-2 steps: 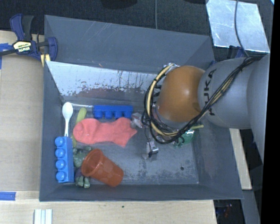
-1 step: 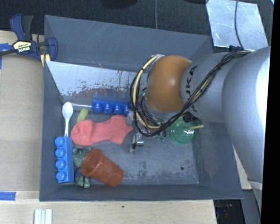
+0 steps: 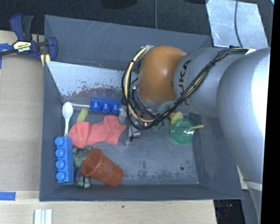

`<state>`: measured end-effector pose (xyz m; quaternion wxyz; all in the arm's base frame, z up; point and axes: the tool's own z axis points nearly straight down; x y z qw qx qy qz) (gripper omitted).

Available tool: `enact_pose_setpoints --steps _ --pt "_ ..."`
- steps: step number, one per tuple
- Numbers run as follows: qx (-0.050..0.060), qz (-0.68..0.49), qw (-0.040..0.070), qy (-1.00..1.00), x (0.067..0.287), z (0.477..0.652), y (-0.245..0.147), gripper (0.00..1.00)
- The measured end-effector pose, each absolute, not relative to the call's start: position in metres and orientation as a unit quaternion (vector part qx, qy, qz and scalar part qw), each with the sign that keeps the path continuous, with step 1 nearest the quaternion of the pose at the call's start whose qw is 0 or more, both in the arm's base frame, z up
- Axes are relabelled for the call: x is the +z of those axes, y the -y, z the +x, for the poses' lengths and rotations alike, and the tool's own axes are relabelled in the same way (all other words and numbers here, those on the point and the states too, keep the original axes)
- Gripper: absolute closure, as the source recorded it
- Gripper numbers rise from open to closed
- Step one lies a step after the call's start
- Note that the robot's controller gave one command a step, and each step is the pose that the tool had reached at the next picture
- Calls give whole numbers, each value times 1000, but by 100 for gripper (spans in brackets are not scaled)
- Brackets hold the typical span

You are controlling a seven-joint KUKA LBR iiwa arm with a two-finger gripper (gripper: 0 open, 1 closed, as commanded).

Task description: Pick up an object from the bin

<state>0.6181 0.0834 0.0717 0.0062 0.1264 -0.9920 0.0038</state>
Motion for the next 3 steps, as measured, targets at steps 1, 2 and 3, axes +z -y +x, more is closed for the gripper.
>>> enact_pose_setpoints --steps 1,2,3 --pt "3 86 11 996 72 622 -88 0" --pt "5 36 7 999 72 612 -111 100" --pt "5 36 7 999 72 612 -111 100"
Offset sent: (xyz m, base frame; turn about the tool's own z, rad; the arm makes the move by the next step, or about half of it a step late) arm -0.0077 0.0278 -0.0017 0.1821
